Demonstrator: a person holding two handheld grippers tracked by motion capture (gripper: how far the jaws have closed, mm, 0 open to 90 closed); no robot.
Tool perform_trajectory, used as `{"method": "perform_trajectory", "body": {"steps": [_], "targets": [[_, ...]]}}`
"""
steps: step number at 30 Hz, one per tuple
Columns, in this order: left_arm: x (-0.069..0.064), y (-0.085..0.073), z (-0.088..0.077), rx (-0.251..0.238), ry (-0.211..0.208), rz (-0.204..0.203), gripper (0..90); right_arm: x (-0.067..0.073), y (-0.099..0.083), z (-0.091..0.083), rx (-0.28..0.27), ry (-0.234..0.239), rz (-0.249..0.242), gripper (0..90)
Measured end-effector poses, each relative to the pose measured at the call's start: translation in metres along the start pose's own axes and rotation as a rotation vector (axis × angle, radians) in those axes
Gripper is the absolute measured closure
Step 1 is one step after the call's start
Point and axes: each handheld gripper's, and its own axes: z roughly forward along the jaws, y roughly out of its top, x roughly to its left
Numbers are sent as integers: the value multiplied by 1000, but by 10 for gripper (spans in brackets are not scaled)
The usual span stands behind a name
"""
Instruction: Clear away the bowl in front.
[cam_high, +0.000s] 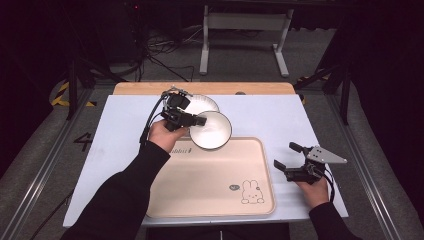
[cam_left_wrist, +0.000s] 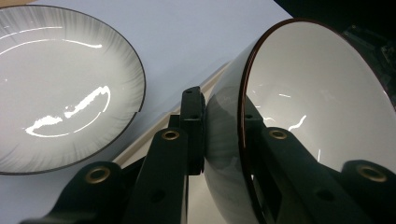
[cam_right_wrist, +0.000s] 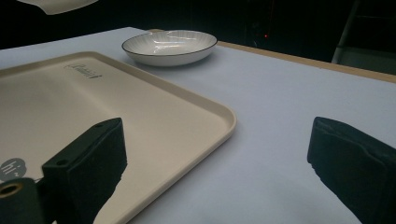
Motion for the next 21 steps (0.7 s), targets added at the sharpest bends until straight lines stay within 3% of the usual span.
{"method": "perform_trajectory", "body": {"steps": [5,15,21], "targets": [[-12,-7,-3,17,0,48,791,0,0,0,0,0,0,52],[-19,-24,-12,-8,-41,67,790,0,0,0,-1,1,0,52],[-22,-27,-11,13,-43,81,791,0,0,0,-2,1,3,52]]}}
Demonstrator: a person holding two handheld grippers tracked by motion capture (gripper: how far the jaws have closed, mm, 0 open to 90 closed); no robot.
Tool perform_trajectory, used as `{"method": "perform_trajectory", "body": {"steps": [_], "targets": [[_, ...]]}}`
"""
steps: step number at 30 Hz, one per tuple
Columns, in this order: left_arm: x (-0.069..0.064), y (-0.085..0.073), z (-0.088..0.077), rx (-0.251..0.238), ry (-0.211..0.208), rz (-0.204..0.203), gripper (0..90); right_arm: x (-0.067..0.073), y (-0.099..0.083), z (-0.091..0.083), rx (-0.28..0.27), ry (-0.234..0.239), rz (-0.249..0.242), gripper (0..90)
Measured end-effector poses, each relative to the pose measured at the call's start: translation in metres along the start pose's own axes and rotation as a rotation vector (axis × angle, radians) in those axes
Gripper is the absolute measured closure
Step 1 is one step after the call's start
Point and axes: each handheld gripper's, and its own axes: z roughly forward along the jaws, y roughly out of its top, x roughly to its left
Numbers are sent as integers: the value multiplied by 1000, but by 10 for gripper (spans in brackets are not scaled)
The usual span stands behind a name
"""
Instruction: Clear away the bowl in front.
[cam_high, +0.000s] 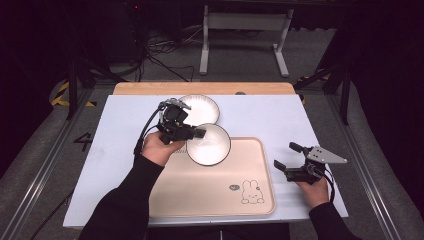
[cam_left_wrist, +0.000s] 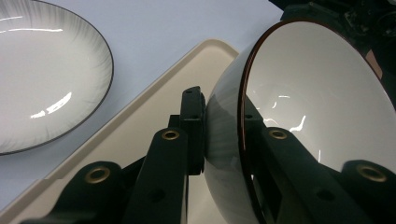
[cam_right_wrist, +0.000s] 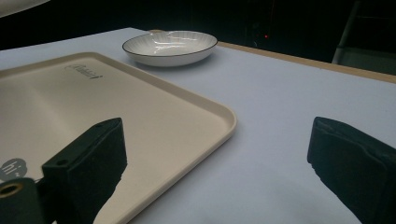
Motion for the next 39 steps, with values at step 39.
{"method": "perform_trajectory", "body": {"steps": [39], "targets": [[3,-17,63,317,8,70,792,0,0,-1,-8,6,2,51]]}}
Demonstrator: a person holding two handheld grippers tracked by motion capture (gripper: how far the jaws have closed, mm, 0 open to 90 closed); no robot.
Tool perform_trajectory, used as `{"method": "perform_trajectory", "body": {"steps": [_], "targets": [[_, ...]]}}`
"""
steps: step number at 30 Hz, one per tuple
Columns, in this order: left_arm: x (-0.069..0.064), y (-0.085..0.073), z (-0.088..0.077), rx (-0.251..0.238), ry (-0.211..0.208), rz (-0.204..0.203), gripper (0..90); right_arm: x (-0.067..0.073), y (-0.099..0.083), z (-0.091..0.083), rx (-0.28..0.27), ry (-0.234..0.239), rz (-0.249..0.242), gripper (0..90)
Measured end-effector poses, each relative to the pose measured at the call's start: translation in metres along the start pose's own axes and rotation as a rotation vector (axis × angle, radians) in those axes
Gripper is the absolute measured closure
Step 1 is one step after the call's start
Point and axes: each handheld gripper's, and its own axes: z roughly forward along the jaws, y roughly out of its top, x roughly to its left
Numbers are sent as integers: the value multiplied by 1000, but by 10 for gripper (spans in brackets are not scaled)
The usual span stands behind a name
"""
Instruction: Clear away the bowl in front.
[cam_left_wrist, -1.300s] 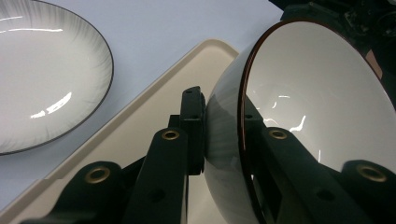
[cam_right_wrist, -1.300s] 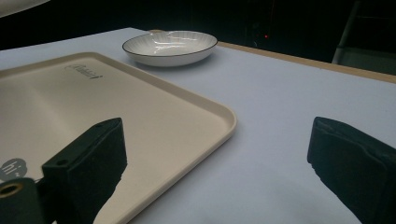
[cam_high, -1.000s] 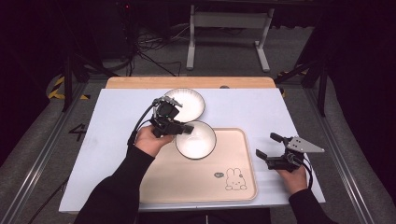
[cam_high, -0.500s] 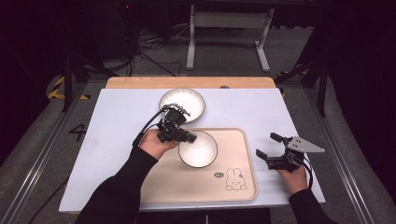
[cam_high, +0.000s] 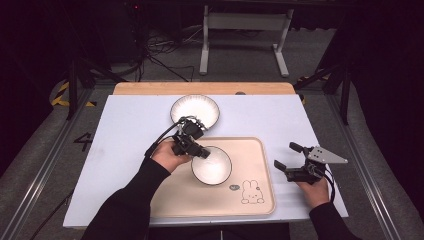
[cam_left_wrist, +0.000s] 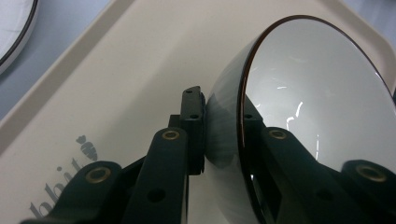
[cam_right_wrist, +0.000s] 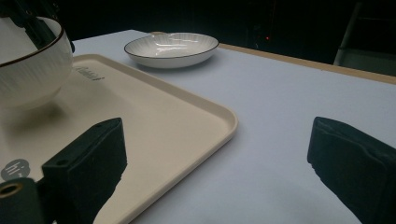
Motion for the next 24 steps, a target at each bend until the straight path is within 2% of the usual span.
{"method": "perform_trajectory", "body": {"steps": [14,24], "targets": [[2,0,13,33,0,-1,792,0,0,0,1,2,-1,51],[4,-1,17,34,4,10,792,0,0,0,-1,4,-2,51]]}}
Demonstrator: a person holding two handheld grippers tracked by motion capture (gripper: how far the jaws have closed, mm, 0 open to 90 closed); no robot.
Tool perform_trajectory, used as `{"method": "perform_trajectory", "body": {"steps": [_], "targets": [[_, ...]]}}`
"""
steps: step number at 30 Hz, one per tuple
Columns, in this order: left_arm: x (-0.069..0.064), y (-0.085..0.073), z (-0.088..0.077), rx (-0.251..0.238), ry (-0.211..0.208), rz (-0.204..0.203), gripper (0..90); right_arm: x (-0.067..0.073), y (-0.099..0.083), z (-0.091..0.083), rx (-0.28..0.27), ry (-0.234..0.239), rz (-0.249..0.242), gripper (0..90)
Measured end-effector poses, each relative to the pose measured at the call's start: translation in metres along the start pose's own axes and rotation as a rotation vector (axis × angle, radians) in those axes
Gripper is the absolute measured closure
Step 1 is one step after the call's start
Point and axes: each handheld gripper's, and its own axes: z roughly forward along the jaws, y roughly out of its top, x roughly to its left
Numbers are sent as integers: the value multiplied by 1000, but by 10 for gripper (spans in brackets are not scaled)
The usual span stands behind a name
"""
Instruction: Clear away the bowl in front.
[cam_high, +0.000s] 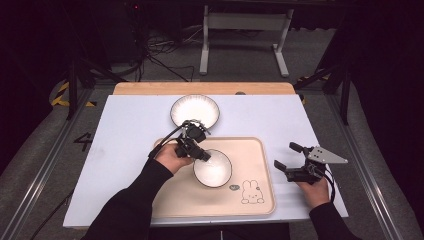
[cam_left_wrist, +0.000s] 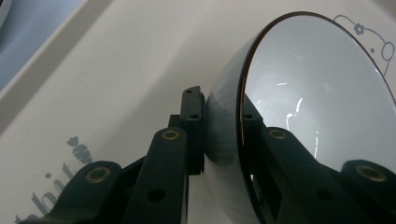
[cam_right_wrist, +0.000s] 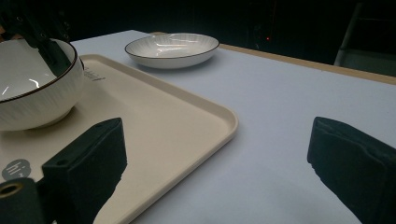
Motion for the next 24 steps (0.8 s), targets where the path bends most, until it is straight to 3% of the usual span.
{"method": "perform_trajectory", "body": {"steps": [12,17,21,24], "targets": [[8,-3,2,1,-14,-26,795,0,0,0,-1,0,1,51],[10,-4,2,-6,7,-37,775,0,0,0,-1,1,3,52],[12,-5,-2,-24,-11,-41,736,0,0,0,-1,2,4,51],[11,-6,-8,-56,-28,-30,649,0,0,0,-1,2,6,52]]}}
